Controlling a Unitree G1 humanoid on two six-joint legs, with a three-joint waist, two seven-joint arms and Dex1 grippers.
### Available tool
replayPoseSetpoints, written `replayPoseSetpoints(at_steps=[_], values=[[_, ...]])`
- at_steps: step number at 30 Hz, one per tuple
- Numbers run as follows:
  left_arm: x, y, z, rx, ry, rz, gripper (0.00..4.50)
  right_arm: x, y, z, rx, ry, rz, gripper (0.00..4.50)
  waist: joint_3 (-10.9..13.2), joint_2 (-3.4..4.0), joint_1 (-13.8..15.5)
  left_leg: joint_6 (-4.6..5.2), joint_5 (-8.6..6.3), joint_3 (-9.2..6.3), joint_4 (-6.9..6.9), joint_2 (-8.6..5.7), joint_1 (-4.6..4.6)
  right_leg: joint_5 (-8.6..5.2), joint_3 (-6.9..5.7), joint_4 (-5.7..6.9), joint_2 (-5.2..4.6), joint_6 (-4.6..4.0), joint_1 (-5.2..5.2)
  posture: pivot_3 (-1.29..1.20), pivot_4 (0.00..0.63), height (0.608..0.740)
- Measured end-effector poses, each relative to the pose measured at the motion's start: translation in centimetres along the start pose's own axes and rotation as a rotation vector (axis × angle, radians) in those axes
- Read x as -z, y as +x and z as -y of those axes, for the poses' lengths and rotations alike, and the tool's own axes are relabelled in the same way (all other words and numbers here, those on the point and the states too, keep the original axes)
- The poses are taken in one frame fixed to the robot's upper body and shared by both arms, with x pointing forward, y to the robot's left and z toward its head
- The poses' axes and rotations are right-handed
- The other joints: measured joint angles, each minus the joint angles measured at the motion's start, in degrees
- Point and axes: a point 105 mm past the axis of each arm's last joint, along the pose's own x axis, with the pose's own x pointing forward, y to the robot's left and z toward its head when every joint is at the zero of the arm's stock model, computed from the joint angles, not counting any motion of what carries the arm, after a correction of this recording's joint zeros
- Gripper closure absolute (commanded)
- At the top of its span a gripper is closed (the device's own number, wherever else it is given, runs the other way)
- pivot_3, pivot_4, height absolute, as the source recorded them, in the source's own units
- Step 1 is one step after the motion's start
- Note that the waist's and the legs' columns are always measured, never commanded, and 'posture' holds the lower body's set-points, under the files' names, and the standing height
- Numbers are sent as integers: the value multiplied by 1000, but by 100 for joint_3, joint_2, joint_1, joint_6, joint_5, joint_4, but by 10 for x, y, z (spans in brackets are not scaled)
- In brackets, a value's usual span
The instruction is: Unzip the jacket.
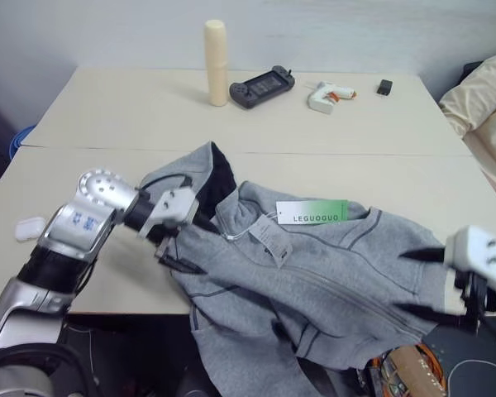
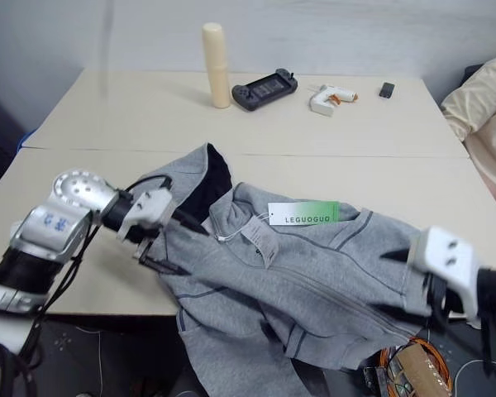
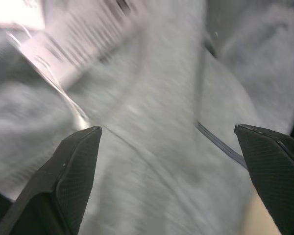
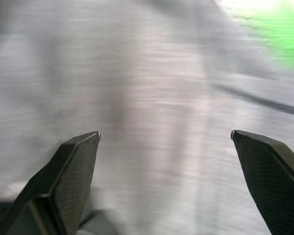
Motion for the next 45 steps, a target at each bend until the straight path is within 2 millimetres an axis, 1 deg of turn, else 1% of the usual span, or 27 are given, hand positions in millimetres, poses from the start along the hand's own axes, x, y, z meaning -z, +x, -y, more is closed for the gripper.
replayPoseSetpoints(at_steps=[2,3,4,5,6,8,9,11,12,15,18,20,21,24,26,27,29,32,34,38,39,40,41,44,45], values=[[-22,-3,-24,-33,22,55,25,-1,2,22,65,23,-4,0,1,-2,-6,2,3,5,2,-5,-4,0,0,-1,4,1,-3,0,150,740],[-33,-2,-40,-52,54,61,25,-1,5,36,115,20,-13,0,2,-3,-11,7,5,9,2,-11,-4,2,-1,-1,9,5,-4,0,150,740],[-42,4,-55,-64,106,33,25,2,8,51,165,0,-42,0,2,-3,-10,15,10,13,1,-26,-6,4,-2,0,13,11,-10,0,150,740],[-47,9,-62,-63,153,6,25,4,10,59,188,-20,-64,0,2,-2,-13,21,12,22,-8,-37,-9,4,2,-1,7,21,-18,0,150,740],[-48,15,-70,-68,186,-24,25,8,14,64,190,-31,-82,0,1,-2,-20,23,11,29,-8,-40,-8,2,4,1,5,28,-19,0,150,740],[-39,29,-82,-75,209,-88,25,10,22,75,194,-42,-108,0,2,-1,-53,31,7,47,-8,-42,-21,10,-7,8,8,45,-37,0,150,740],[-34,37,-84,-68,214,-108,25,11,24,81,204,-41,-119,0,2,-1,-72,35,8,51,-7,-45,-35,14,-5,14,7,52,-52,0,150,740],[-24,56,-88,-56,222,-162,25,13,25,98,246,-35,-147,0,4,-4,-109,53,17,55,9,-54,-101,24,-5,30,-1,70,-119,0,150,740],[-20,62,-89,-49,221,-179,25,15,27,101,251,-27,-157,0,6,-7,-109,54,19,56,10,-56,-104,24,-6,33,-4,71,-122,0,150,740],[-13,70,-95,-84,235,-240,25,24,39,105,224,-4,-190,0,8,-11,-111,55,19,56,15,-55,-101,25,-6,40,-6,71,-121,0,150,740],[-13,77,-103,-137,265,-294,25,34,52,98,156,33,-215,0,8,-11,-95,56,19,53,22,-56,-101,25,-5,49,-13,71,-121,0,150,740],[-7,81,-106,-162,258,-322,25,38,57,93,117,49,-226,0,8,-11,-79,57,19,52,30,-56,-102,25,-4,52,-15,71,-121,0,150,740],[-2,80,-108,-182,251,-347,25,40,59,92,110,61,-224,0,8,-11,-82,57,18,50,34,-55,-103,25,-5,53,-16,71,-121,0,150,740],[1,79,-109,-193,250,-366,25,42,61,93,114,73,-222,0,8,-11,-82,56,18,49,36,-54,-103,25,-7,55,-17,71,-120,0,150,740],[4,78,-108,-185,241,-377,0,41,62,96,124,72,-215,369,8,-11,-87,56,18,48,39,-54,-104,25,-8,57,-17,71,-121,0,150,740],[4,78,-108,-181,238,-375,196,42,62,97,126,73,-213,618,8,-11,-85,56,18,48,39,-54,-104,25,-8,58,-17,70,-121,0,150,740],[4,76,-107,-174,229,-366,597,43,63,98,129,73,-214,1251,8,-11,-88,56,18,48,40,-54,-104,25,-8,58,-17,70,-120,0,150,740],[3,74,-104,-157,212,-347,1527,44,63,100,134,59,-214,2303,8,-11,-87,55,18,48,41,-54,-104,25,-10,60,-16,71,-120,0,150,740],[3,72,-104,-152,205,-340,2239,44,65,101,135,52,-204,3032,8,-11,-92,56,18,48,43,-54,-104,25,-10,60,-15,71,-119,0,150,740],[5,70,-103,-151,200,-331,3497,43,68,102,140,0,-202,4396,8,-11,-94,56,18,49,44,-54,-104,25,-10,63,-15,71,-119,0,150,740],[6,70,-102,-152,197,-332,3769,43,68,103,141,-8,-202,4500,8,-10,-100,56,18,49,44,-54,-104,25,-10,63,-15,71,-119,0,150,740],[10,69,-102,-154,192,-334,4166,42,69,103,141,-16,-197,4500,8,-10,-114,56,18,48,44,-54,-103,25,-10,64,-15,71,-119,0,150,740],[13,68,-101,-158,185,-337,4463,41,71,103,141,-17,-190,4500,8,-10,-132,56,18,48,45,-54,-103,25,-10,66,-15,70,-119,0,150,740],[18,66,-104,-192,176,-351,4463,37,75,108,161,-45,-171,4500,8,-11,-160,55,18,48,46,-54,-103,25,-10,71,-15,70,-119,0,150,740],[19,63,-107,-229,173,-356,4463,35,77,112,180,-71,-167,4500,8,-11,-164,55,18,48,46,-54,-102,25,-9,72,-15,71,-119,0,150,740]])
